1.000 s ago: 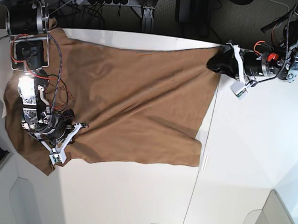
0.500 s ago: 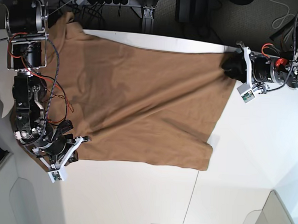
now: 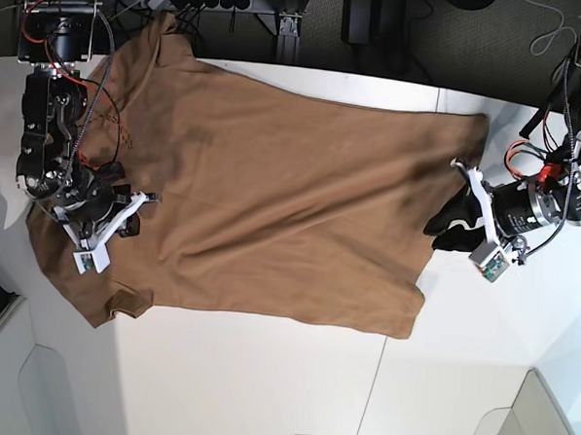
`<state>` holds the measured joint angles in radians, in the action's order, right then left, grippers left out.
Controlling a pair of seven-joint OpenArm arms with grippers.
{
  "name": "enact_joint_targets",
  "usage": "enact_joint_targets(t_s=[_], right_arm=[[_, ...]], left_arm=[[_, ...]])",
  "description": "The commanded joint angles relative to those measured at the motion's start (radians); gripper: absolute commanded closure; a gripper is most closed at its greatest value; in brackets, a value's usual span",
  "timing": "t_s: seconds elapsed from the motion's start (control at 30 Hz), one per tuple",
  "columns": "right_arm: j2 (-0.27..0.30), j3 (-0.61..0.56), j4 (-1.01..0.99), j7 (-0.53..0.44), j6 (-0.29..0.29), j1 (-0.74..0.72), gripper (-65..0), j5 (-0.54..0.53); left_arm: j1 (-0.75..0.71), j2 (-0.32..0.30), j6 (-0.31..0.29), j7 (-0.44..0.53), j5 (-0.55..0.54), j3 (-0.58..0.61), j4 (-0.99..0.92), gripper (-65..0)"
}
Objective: Layout the t-shirt on the table in an organized manner, then fold the t-shirt properly
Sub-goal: 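Drag the shirt with the right gripper to spread the body flat, then pull the shirt shoulder with the right gripper to square the layout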
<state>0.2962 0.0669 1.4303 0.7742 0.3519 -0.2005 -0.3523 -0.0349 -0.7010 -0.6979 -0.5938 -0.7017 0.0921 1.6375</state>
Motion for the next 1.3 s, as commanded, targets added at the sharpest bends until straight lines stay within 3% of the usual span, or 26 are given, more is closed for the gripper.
enact_joint_targets(t_s=[0.0,0.23,0.4,0.57,0.73,0.87,1.03,1.27], right_arm=[[0.008,0.012,0.035,-0.014,0.004,-0.002,0.0,-0.015],[0.0,0.012,0.068,-0.014,0.047,0.105,0.0,-0.048],[0.001,0.013,0.065,-0.018,0.045,0.144,0.0,0.004],[0.02,0.013,0.064,-0.023,0.037,0.145,0.0,0.031],[0.025,0.013,0.064,-0.052,0.037,0.145,0.0,0.027],[0.025,0.013,0.064,-0.06,0.037,0.143,0.0,0.027],[0.025,0.014,0.066,-0.063,0.036,0.129,0.0,0.027],[0.025,0.076,0.171,-0.038,0.007,0.125,0.0,0.026]], left_arm=[[0.029,-0.002,0.0,0.021,-0.002,0.008,-0.019,-20.0],[0.174,0.14,0.0,0.057,0.132,0.087,-0.231,-20.0],[0.268,0.185,0.0,0.089,0.206,0.094,-0.389,-20.0],[0.278,0.156,0.0,0.023,0.186,0.094,-0.495,-20.0],[0.204,0.097,0.0,-0.122,0.024,0.094,-0.499,-20.0],[0.176,0.058,0.0,-0.088,-0.019,0.092,-0.499,-20.0],[0.212,0.056,0.0,-0.05,-0.01,0.092,-0.499,-20.0],[0.266,0.055,0.017,-0.042,0.104,0.093,-0.5,-20.0]])
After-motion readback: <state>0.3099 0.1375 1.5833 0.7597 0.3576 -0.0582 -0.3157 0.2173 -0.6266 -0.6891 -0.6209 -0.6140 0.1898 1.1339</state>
